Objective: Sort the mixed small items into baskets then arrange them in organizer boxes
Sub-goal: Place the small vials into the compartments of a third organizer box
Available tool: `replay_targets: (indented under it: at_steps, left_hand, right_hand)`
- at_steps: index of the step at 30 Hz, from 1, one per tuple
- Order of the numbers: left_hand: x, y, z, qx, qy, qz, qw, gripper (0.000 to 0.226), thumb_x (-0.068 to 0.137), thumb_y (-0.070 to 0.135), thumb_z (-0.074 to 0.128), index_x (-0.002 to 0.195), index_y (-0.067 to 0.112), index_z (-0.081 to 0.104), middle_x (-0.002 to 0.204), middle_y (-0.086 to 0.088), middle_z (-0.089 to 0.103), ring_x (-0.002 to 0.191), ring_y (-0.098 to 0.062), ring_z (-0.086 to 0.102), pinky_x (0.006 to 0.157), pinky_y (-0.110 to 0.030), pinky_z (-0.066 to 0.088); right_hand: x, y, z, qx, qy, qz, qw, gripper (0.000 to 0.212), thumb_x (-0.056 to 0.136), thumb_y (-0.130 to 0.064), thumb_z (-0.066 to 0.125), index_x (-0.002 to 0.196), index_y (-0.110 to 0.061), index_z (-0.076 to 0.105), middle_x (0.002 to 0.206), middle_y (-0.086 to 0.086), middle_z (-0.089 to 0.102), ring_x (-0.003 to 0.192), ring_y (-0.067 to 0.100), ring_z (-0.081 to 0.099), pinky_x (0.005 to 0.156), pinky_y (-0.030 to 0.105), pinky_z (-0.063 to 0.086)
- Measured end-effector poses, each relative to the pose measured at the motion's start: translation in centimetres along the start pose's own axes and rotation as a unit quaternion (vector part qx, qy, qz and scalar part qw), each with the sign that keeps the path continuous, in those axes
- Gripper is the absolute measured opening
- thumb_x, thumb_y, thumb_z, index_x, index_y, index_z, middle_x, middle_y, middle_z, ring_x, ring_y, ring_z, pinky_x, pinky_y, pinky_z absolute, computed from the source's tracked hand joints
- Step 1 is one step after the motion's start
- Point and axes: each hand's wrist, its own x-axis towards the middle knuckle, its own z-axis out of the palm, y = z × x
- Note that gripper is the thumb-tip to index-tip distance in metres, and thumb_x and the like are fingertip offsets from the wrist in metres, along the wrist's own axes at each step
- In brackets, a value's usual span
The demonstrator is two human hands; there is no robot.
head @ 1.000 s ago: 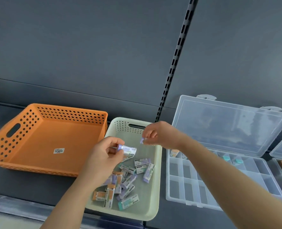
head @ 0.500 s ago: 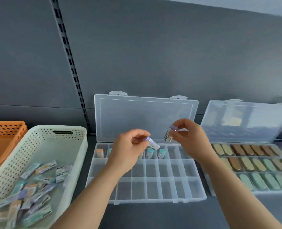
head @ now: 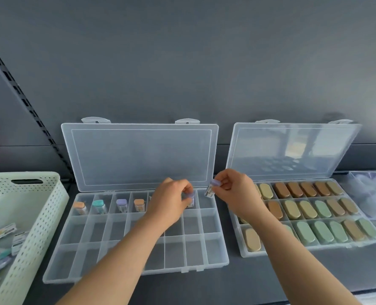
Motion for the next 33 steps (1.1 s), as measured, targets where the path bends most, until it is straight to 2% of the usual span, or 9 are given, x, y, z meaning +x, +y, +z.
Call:
replay_targets:
  at_steps: [3, 7, 13, 18, 23, 27, 33]
  left_hand:
    - [0.1, 0.0, -0.1, 0.012, -0.007, 0.006, 1.0, 0.01, 0.082, 0.03, 0.069, 0.086, 0.034, 0.061, 0.089, 0.009, 0.06, 0.082, -0.012, 0.054, 0.054, -0.013, 0.027]
    - [0.0, 0.5, -0.4, 0.016, -0.011, -0.002, 1.0, 0.016, 0.082, 0.032, 0.07, 0.097, 0.031, 0.064, 0.093, 0.006, 0.054, 0.082, -0.016, 0.054, 0.061, -0.023, 0.035]
    - [0.0, 0.6, -0.3, 0.022, -0.022, -0.001, 1.0, 0.022, 0.084, 0.034, 0.068, 0.105, 0.03, 0.064, 0.105, 0.003, 0.059, 0.087, -0.014, 0.055, 0.067, -0.021, 0.036]
    - [0.1, 0.8, -0.5, 0.027, -0.015, 0.002, 1.0, 0.026, 0.085, 0.033, 0.067, 0.11, 0.027, 0.063, 0.108, 0.005, 0.062, 0.096, -0.014, 0.055, 0.072, -0.022, 0.037]
    - [-0.8, 0.3, -1.5, 0.003, -0.001, -0.005, 1.0, 0.027, 0.083, 0.028, 0.071, 0.109, 0.026, 0.064, 0.105, 0.006, 0.063, 0.098, -0.012, 0.057, 0.078, -0.022, 0.044]
    - [-2.4, -0.2, -3.9, -0.018, 0.028, -0.003, 0.999, 0.027, 0.083, 0.024, 0.071, 0.109, 0.025, 0.065, 0.102, 0.013, 0.064, 0.102, -0.008, 0.052, 0.085, -0.026, 0.045]
    - [-7.6, -4.2, -10.8, -0.012, 0.1, -0.037, 0.994, 0.025, 0.08, 0.029, 0.073, 0.105, 0.025, 0.068, 0.094, 0.018, 0.06, 0.094, -0.006, 0.053, 0.081, -0.025, 0.046]
  right_hand:
    - [0.3, 0.5, 0.7, -0.038, -0.029, -0.016, 0.999, 0.011, 0.087, -0.022, 0.066, 0.093, -0.013, 0.064, 0.083, 0.0, 0.069, 0.076, 0.015, 0.066, 0.074, 0.028, 0.057]
    - [0.6, 0.7, 1.4, -0.097, -0.071, -0.021, 0.993, 0.011, 0.087, -0.021, 0.064, 0.097, -0.019, 0.064, 0.089, -0.001, 0.069, 0.08, 0.016, 0.065, 0.079, 0.034, 0.057]
    - [0.8, 0.9, 2.2, -0.159, -0.12, -0.013, 0.98, 0.022, 0.09, -0.027, 0.062, 0.11, -0.019, 0.064, 0.106, 0.001, 0.068, 0.092, 0.016, 0.064, 0.085, 0.026, 0.054]
    - [0.7, 1.0, 2.0, -0.178, -0.127, -0.016, 0.976, 0.023, 0.091, -0.029, 0.061, 0.112, -0.02, 0.063, 0.109, 0.0, 0.067, 0.094, 0.015, 0.064, 0.084, 0.024, 0.052]
    - [0.1, 0.6, 1.5, -0.193, -0.097, -0.042, 0.976, 0.027, 0.089, -0.024, 0.063, 0.116, -0.022, 0.062, 0.116, -0.002, 0.066, 0.1, 0.014, 0.062, 0.087, 0.025, 0.052]
    - [-0.1, -1.9, 1.6, -0.177, -0.076, -0.072, 0.979, 0.034, 0.089, -0.024, 0.063, 0.124, -0.023, 0.06, 0.122, -0.006, 0.062, 0.111, 0.012, 0.056, 0.09, 0.026, 0.049]
    - [-0.4, -9.7, 6.1, -0.098, -0.095, -0.16, 0.978, 0.028, 0.087, -0.021, 0.065, 0.115, -0.021, 0.066, 0.113, -0.005, 0.067, 0.103, 0.012, 0.06, 0.091, 0.032, 0.05]
